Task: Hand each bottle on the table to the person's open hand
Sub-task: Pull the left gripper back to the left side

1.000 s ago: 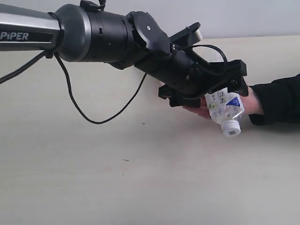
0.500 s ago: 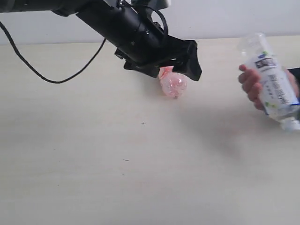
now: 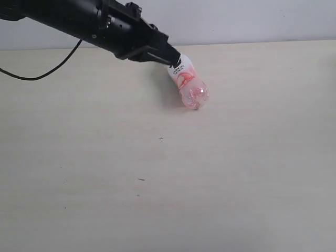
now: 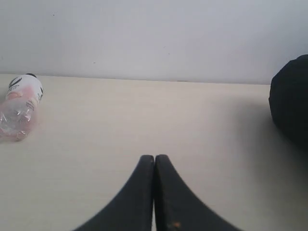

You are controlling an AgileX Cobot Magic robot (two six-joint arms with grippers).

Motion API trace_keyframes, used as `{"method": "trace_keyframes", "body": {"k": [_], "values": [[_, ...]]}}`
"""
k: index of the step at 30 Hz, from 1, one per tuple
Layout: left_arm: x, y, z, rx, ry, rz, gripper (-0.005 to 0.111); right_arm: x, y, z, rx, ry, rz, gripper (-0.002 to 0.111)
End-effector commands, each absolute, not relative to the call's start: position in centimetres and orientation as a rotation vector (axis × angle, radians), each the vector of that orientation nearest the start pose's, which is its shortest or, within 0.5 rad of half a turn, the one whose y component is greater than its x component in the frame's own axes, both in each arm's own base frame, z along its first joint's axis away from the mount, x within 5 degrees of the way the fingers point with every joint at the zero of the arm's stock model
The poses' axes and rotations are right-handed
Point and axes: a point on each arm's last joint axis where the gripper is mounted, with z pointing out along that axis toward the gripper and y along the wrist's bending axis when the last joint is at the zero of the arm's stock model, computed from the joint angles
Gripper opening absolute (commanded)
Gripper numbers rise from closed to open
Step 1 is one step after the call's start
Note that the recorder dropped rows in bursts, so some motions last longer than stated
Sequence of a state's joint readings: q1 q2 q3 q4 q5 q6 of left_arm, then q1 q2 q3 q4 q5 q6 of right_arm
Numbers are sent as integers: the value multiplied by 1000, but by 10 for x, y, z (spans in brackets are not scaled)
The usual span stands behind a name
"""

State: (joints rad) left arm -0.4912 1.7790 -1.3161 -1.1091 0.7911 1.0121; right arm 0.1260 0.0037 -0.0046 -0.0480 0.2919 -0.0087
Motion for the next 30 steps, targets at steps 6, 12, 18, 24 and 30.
{"method": "trace_keyframes", "body": {"k": [6, 12, 18, 24, 30], "values": [[319, -233, 279, 912, 1989, -1086, 1, 54, 6, 188, -151, 1759, 42, 0], [318, -233, 278, 923, 1986, -1082, 1, 54, 6, 188, -151, 1759, 42, 0], [318, -233, 278, 925, 1985, -1084, 1, 54, 6, 188, -151, 1759, 42, 0], [318, -233, 277, 952, 1982, -1063, 1, 54, 6, 188, -151, 1759, 42, 0], [334, -214, 271, 925, 2027, -870, 1, 54, 6, 188, -151, 1759, 42, 0]]}}
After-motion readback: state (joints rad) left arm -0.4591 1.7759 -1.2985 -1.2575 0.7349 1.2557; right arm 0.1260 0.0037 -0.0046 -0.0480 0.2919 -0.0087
